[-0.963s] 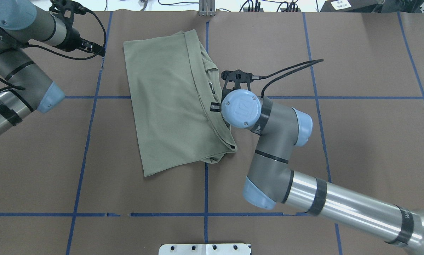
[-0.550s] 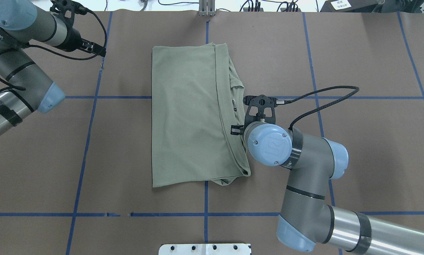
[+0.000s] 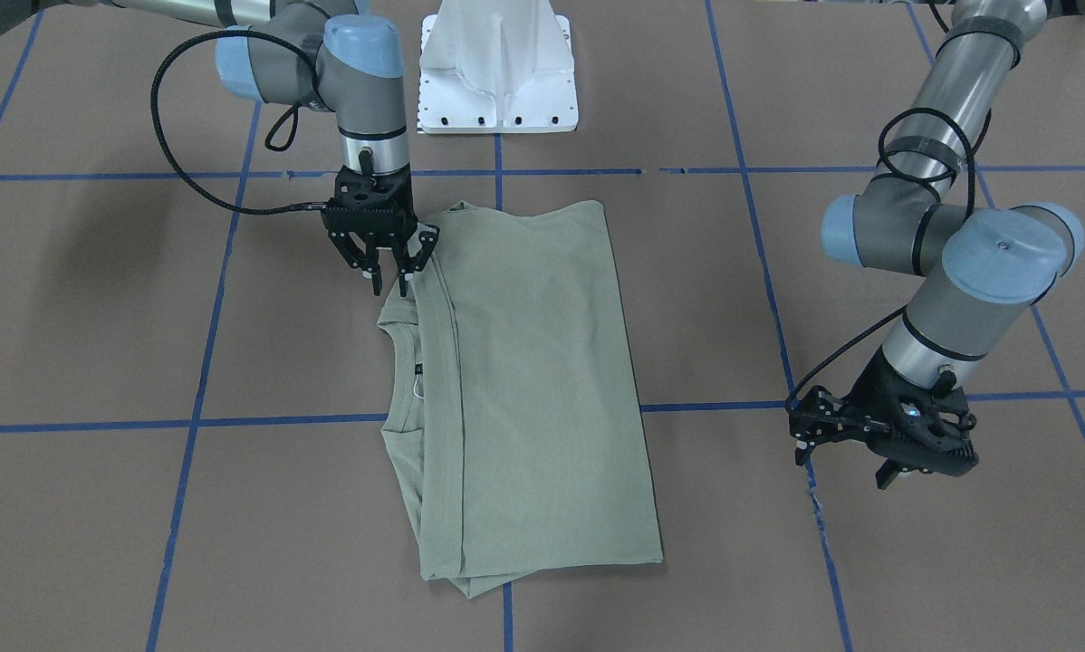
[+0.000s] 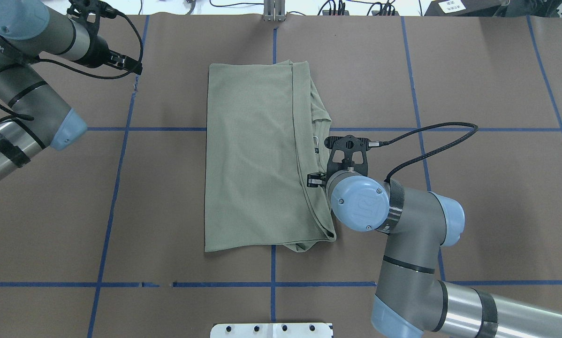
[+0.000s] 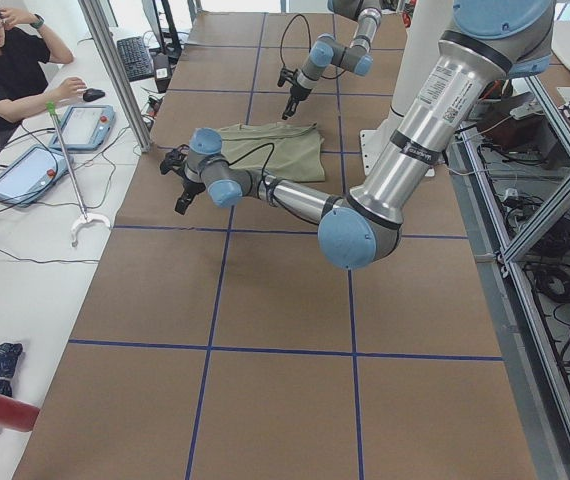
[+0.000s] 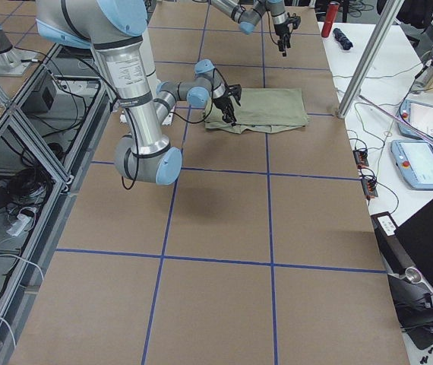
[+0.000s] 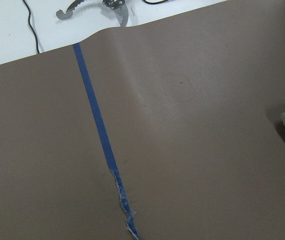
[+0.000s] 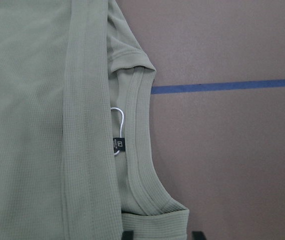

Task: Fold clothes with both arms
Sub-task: 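Push the shirt with the right gripper to square it lengthwise, then bring both grippers to the shirt end nearest the robot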

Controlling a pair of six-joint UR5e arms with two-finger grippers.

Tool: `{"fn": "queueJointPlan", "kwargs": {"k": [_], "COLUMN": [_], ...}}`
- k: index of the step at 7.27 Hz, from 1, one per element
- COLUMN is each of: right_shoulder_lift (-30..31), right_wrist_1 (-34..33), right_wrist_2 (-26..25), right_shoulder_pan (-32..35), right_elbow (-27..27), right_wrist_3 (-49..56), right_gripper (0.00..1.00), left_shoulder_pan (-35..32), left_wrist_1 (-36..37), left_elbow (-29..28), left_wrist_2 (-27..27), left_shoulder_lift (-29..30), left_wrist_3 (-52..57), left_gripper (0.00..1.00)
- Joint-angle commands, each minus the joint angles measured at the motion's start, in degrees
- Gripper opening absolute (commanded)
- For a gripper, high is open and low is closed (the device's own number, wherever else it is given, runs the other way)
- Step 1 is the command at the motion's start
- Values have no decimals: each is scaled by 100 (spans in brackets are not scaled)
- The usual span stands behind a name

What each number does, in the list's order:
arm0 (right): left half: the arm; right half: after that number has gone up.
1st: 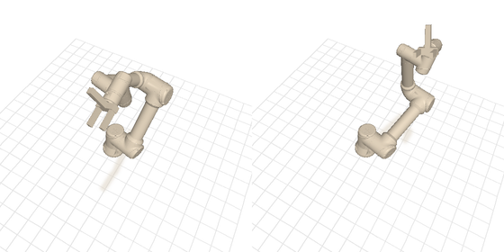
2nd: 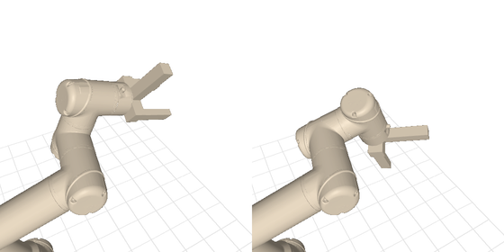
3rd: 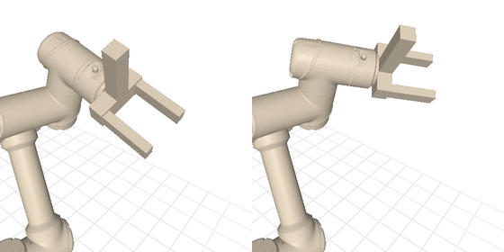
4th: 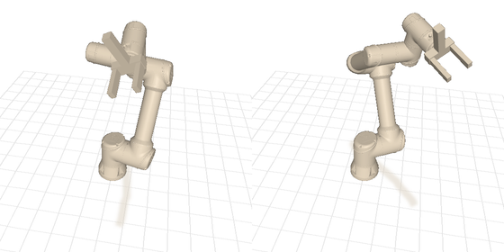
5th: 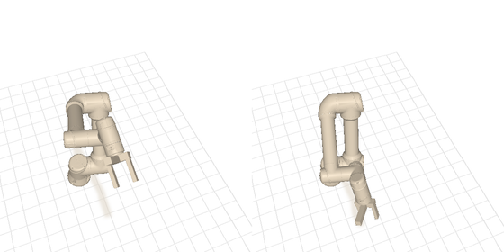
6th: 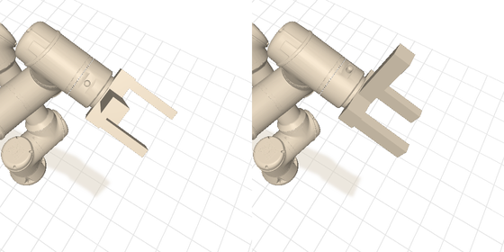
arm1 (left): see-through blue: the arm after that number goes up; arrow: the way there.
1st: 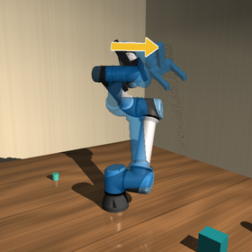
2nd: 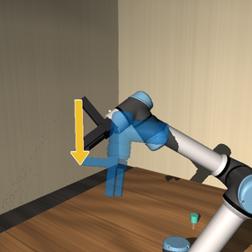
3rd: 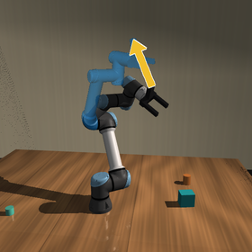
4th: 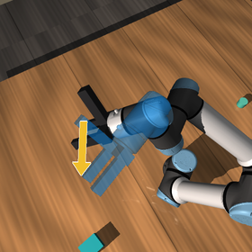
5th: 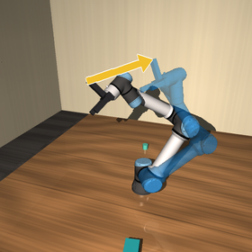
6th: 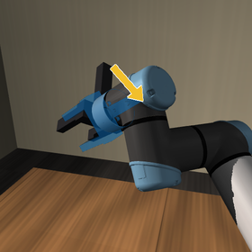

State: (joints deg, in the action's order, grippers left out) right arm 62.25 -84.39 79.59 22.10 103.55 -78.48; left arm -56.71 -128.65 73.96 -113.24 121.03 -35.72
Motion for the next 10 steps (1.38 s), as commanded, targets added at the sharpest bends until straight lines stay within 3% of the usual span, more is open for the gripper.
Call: {"fn": "queueJointPlan", "kwargs": {"k": [1, 3, 5, 7, 10], "right_shoulder_lift": [-81, 102, 410, 402, 385], "right_wrist_1": [10, 72, 535, 599, 599], "right_wrist_2": [983, 1050, 1111, 1076, 1059], "right_shoulder_pan": [460, 480, 410, 287, 242], "right_elbow": [103, 576, 886, 895, 887], "right_wrist_3": [323, 229, -454, -493, -493], "right_gripper": [100, 100, 100, 100, 100], "left_shoulder_pan": [89, 858, 1789, 2644, 3427], "left_wrist_1": [7, 24, 33, 77, 314], "left_elbow": [275, 1648, 2829, 3107, 3019], "left_wrist_2": [-205, -462, 105, 818, 1329], "left_shoulder_lift": [0, -725, -1325, -1485, -1521], "left_wrist_3": [-624, -2291, -3918, -4784, -5356], "left_gripper": [100, 100, 100, 100, 100]}}
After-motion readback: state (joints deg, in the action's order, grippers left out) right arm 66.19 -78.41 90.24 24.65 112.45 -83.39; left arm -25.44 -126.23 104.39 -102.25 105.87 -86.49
